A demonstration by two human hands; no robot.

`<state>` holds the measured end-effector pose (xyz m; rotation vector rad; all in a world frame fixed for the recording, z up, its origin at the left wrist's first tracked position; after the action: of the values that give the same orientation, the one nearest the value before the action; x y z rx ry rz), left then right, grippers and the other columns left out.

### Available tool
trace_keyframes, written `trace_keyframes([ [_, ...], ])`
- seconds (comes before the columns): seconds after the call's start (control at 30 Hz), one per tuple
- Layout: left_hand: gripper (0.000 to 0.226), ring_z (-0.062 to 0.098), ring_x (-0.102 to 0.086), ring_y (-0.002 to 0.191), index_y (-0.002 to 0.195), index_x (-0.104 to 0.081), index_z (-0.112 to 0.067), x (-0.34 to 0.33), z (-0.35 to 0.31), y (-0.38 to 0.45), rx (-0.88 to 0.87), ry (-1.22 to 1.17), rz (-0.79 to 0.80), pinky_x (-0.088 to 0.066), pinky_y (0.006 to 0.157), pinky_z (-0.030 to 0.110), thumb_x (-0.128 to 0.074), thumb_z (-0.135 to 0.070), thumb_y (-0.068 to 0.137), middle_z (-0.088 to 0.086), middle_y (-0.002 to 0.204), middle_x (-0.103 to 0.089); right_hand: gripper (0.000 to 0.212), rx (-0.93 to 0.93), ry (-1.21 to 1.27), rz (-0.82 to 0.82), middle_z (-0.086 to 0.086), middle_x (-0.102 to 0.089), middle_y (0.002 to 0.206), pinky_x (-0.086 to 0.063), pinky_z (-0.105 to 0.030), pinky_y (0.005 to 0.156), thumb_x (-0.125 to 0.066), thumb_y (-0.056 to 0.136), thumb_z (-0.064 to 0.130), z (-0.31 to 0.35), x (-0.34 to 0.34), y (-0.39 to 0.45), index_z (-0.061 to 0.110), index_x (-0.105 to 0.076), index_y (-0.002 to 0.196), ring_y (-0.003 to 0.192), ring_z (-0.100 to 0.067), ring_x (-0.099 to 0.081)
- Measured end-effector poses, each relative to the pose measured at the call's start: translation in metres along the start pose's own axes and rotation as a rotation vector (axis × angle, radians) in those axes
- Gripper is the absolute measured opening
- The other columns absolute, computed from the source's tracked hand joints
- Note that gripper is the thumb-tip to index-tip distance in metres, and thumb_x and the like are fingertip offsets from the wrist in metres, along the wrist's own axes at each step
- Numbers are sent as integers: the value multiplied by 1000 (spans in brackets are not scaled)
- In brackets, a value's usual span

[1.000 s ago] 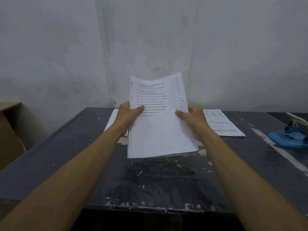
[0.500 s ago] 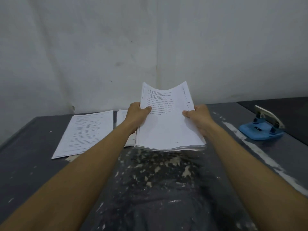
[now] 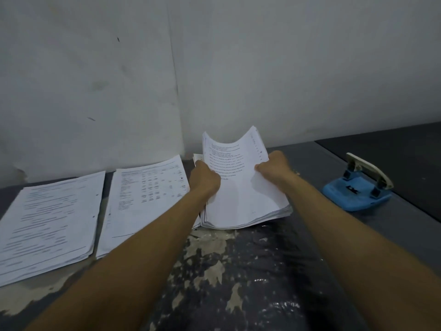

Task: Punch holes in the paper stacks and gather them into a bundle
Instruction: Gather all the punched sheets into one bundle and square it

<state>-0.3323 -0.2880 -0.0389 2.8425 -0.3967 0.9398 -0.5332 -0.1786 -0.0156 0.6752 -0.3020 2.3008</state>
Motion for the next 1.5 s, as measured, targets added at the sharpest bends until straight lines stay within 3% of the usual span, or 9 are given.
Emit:
trace_keyframes([
  [0.17,42,33,-41,128,132,-44,-1,-20,15,4,-29,325,-121,-35,108,39,-57,-17,96,18,139,-46,10,29,-301,-72,-8,-68,104,-46,-24,50,-61,88,16,-17,-14,8,8,-64,93,71,-18,-59],
  [0.23,46,33,-36,133,135,-42,-1,-25,20,3,-48,364,-160,-32,111,40,-57,-18,96,18,143,-44,21,48,-407,-105,-14,-60,124,-56,-36,74,-58,87,19,-27,-21,8,9,-65,104,101,-28,-59],
  [0.33,47,36,-32,138,137,-41,-3,-27,25,3,-26,380,-194,-28,115,47,-54,-20,95,18,144,-43,41,54,-413,-161,-15,-38,146,-40,-47,103,-54,89,25,-42,-26,8,10,-55,127,134,-34,-32],
  [0.63,35,32,-42,130,132,-49,-6,-14,21,-2,-77,289,-250,-30,108,44,-49,-22,101,13,137,-51,38,197,-358,-223,-12,-48,127,-37,-38,85,-49,90,33,-44,-26,6,15,-51,123,120,-30,-40],
  [0.87,34,27,-50,122,132,-48,-4,-12,14,-11,-142,136,-212,-47,103,42,-52,-20,101,13,133,-49,55,-7,-266,-86,-12,-60,118,-47,-34,73,-68,80,23,-34,-15,15,3,-46,126,109,-33,-56],
  [0.93,35,26,-49,123,132,-48,-5,-13,14,-11,-136,114,-199,-47,104,41,-53,-20,101,12,134,-47,29,-78,-210,17,-11,-65,103,-46,-28,59,-75,75,17,-29,-12,21,4,-58,95,84,-27,-64],
  [1.03,31,26,-51,119,127,-51,-3,-13,16,-10,-128,87,-192,-48,102,41,-54,-17,100,12,131,-47,32,-146,-77,69,-6,-60,81,-40,-23,49,-82,71,13,-32,-10,23,10,-50,72,66,-18,-58],
  [1.3,24,23,-52,111,118,-53,-2,-12,18,-11,-121,63,-205,-40,85,24,-56,-16,99,11,128,-47,43,-131,50,75,-10,-67,119,-56,-34,84,-79,78,6,-42,-19,17,2,-65,118,101,-28,-66],
  [1.5,26,15,-47,101,122,-52,-4,-11,19,-12,-115,-5,-195,-41,83,26,-52,-20,101,9,127,-49,40,-61,350,86,3,-67,107,-51,-18,67,-74,82,-3,-51,-12,-1,8,-66,121,88,-13,-65],
])
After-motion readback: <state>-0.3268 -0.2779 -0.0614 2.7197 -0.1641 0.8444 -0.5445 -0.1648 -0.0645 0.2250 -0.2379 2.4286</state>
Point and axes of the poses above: each hand's wrist, its own y-axis towards the middle knuckle, its own x-axis out of the back of the hand, z = x × y, the point moved 8 cm from there along y, towards the middle knuckle
